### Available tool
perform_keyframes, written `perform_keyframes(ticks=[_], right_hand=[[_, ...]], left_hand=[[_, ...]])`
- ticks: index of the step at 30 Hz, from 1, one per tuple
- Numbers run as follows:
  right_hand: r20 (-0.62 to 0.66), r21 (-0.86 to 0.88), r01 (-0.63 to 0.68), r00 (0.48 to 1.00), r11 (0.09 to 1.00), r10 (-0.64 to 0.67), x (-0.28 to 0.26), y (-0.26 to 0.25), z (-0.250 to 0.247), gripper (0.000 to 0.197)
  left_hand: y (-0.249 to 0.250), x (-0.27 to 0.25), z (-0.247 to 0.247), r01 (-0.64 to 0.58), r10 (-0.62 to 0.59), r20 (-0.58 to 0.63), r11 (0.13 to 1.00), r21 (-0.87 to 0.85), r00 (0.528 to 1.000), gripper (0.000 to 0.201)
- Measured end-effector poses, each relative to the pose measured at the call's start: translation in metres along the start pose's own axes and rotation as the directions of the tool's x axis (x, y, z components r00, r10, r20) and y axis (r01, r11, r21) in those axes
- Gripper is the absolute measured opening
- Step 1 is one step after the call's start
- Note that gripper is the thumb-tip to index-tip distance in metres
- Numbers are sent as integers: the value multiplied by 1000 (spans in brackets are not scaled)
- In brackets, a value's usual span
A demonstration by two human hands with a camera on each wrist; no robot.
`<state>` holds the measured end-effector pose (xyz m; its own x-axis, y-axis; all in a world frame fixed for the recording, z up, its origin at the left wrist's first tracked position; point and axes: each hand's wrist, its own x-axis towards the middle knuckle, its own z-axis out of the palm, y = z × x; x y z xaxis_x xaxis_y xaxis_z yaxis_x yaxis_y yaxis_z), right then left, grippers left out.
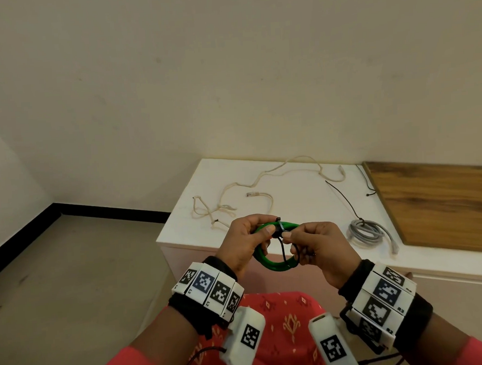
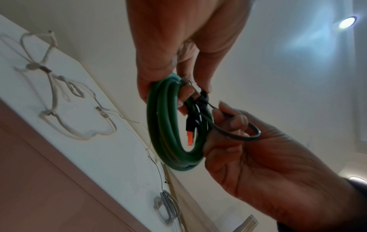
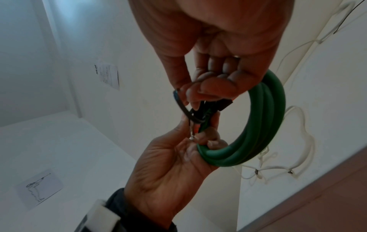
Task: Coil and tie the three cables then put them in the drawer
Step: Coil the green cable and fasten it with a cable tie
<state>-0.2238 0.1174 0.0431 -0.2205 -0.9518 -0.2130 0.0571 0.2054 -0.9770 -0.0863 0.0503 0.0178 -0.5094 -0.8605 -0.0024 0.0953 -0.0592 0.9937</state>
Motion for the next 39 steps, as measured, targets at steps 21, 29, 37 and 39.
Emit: perform_keyframes(ticks=[21, 29, 37, 39], right_hand=[[-32, -116, 144, 988, 983, -149, 6, 3, -8, 10], [14, -230, 225, 974, 947, -228, 9, -6, -18, 21], [-35, -177, 306, 948, 936, -316, 14, -2, -18, 13], [-24, -170, 304, 950, 937, -312, 13, -1, -14, 16]], left_hand=[[7, -12, 6, -155, 119, 116, 912, 381, 986, 26], [2, -13, 12, -132, 80, 155, 924, 359, 985, 26], [15, -13, 16, -145, 80, 183, 917, 372, 980, 30], [17, -13, 15, -143, 81, 175, 914, 379, 981, 29]])
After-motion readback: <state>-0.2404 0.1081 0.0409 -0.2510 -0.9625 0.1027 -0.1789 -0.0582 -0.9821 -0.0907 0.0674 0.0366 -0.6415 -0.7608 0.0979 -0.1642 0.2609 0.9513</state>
